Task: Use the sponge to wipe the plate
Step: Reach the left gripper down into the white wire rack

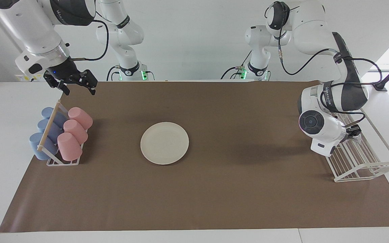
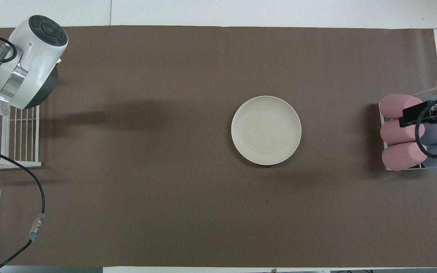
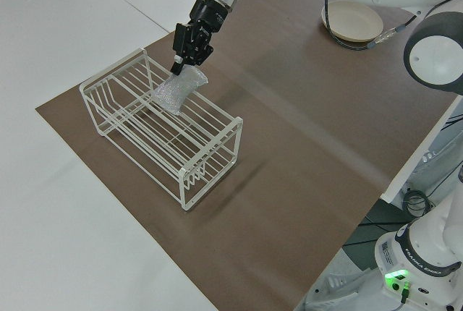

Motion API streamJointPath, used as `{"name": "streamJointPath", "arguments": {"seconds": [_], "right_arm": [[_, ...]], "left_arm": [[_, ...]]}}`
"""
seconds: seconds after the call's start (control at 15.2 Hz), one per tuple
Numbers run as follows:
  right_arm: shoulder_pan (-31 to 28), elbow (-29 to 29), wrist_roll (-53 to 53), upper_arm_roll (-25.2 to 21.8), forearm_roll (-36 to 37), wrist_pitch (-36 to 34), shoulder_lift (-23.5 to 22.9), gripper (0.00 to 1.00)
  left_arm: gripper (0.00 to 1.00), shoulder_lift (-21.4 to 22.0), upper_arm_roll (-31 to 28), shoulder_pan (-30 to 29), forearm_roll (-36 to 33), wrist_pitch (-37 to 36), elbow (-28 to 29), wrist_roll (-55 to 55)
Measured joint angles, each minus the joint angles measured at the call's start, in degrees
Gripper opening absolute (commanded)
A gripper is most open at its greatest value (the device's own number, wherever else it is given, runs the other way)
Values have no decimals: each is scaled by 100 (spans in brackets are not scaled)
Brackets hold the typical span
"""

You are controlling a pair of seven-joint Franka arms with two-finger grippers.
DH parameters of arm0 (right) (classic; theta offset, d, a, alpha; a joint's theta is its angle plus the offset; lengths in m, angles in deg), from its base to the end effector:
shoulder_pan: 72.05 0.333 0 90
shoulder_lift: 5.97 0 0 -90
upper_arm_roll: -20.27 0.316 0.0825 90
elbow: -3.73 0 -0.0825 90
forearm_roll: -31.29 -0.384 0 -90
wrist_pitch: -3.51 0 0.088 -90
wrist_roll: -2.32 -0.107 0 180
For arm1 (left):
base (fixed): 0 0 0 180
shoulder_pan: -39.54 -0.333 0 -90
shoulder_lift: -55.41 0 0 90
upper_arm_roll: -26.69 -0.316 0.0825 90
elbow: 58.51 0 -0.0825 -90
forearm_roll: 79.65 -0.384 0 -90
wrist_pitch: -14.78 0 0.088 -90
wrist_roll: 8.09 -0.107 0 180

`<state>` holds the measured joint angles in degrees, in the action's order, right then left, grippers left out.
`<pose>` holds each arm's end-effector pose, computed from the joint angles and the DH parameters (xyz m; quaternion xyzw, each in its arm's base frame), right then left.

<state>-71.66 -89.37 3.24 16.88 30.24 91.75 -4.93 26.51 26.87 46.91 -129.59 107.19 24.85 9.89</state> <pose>0.5435 -0.0268 0.6065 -0.9992 0.0181 0.0330 0.0108 0.6765 -0.0096 0.4041 -0.8978 0.0086 0.0614 0.4360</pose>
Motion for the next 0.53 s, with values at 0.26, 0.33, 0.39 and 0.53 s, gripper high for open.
{"name": "streamJointPath", "arguments": {"seconds": [0.26, 0.33, 0.39, 0.53], "right_arm": [[0, 0, 0, 0, 0, 0, 0, 100], [0, 0, 0, 0, 0, 0, 0, 100], [0, 0, 0, 0, 0, 0, 0, 100], [0, 0, -1, 0, 0, 0, 0, 100]], "left_arm": [[0, 0, 6, 12, 5, -21, -5, 0], [0, 0, 9, 18, 56, -79, -16, 0], [0, 6, 11, 25, 197, -159, -55, 1], [0, 90, 10, 40, 770, -369, -261, 3]]}}
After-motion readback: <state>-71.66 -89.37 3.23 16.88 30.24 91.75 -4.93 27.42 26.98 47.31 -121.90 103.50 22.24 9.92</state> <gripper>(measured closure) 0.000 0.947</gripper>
